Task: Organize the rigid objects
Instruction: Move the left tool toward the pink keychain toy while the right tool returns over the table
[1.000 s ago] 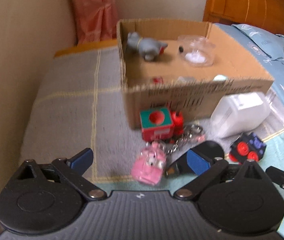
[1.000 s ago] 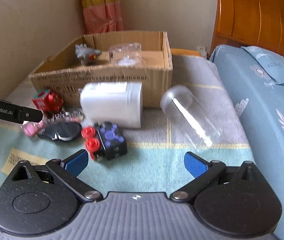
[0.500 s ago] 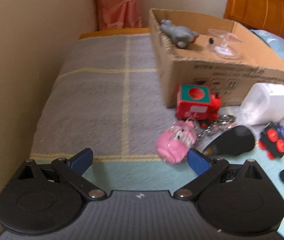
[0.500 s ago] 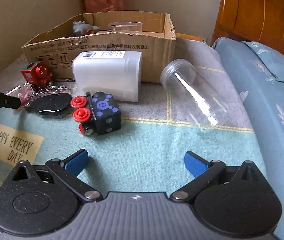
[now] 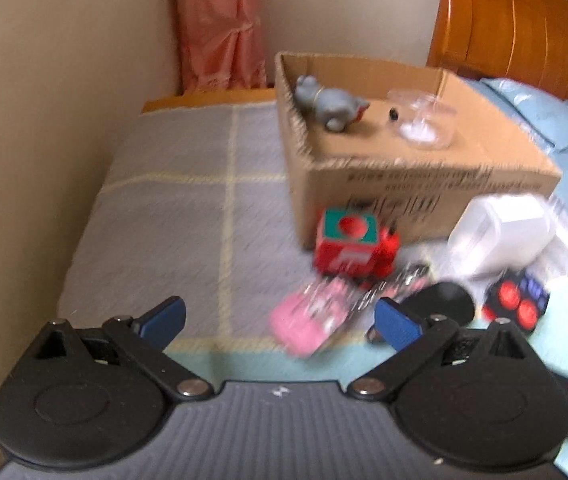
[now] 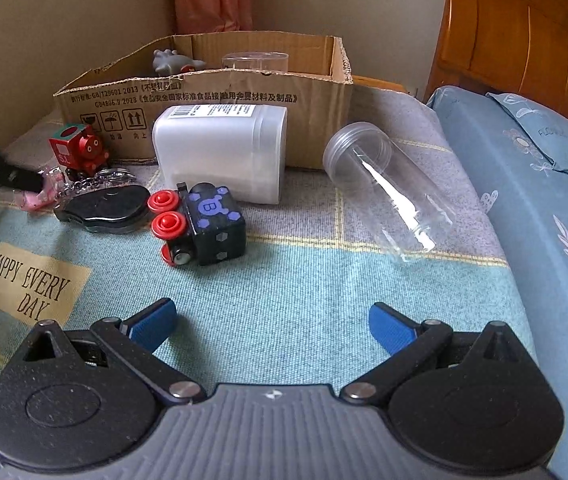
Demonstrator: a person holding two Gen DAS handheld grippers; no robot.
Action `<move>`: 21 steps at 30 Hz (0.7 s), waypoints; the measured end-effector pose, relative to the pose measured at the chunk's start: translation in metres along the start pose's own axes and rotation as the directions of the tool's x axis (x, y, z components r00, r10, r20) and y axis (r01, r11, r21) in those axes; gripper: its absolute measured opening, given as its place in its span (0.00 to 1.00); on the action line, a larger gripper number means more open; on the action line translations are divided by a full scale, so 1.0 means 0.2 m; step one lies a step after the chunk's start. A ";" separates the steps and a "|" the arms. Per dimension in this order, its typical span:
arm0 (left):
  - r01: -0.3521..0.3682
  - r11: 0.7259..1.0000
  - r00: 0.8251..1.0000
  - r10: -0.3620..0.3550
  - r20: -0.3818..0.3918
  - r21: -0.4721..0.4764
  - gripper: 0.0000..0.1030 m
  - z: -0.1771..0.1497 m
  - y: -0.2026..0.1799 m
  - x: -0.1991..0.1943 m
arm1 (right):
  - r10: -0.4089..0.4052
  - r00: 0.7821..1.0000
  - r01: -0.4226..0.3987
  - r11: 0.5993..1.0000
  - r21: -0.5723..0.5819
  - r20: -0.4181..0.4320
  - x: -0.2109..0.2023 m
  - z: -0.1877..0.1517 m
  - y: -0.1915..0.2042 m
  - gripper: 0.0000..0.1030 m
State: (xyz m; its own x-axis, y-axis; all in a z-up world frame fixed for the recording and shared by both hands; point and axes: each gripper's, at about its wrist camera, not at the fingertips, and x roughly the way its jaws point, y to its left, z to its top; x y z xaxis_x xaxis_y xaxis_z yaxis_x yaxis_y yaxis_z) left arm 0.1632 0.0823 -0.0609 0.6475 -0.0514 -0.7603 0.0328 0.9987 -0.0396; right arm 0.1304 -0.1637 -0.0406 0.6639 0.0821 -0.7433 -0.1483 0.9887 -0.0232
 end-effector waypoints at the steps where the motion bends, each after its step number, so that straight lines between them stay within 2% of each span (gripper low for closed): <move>1: 0.001 1.000 1.000 -0.001 0.004 -0.007 0.97 0.01 -0.01 0.02 | 0.000 1.000 0.000 1.000 0.000 0.001 0.00 0.00 0.00 1.00; 7: -0.029 0.996 0.999 0.027 -0.028 -0.086 0.97 0.00 0.02 0.13 | 0.000 1.000 0.000 1.000 -0.001 0.005 0.00 -0.01 0.00 1.00; 11: -0.011 0.992 0.999 0.005 -0.052 -0.124 0.97 -0.06 0.08 0.10 | 0.001 1.000 -0.001 1.000 -0.001 0.012 0.00 -0.01 0.00 1.00; 15: -0.056 0.990 0.997 0.049 -0.059 -0.128 0.97 -0.11 0.13 0.06 | 0.004 1.000 -0.004 1.000 -0.004 0.021 0.00 -0.02 -0.01 1.00; 21: -0.053 0.985 0.997 0.044 -0.058 -0.165 0.95 -0.12 0.12 0.00 | 0.003 1.000 -0.003 1.000 -0.003 0.028 0.00 -0.02 -0.01 1.00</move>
State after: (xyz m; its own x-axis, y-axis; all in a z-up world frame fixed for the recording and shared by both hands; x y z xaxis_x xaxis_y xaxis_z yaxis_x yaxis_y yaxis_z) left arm 0.1453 0.1068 -0.0772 0.6033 -0.0069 -0.7975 -0.1277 0.9862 -0.1051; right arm 0.1268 -0.1656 -0.0430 0.6834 0.0886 -0.7246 -0.1526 0.9880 -0.0231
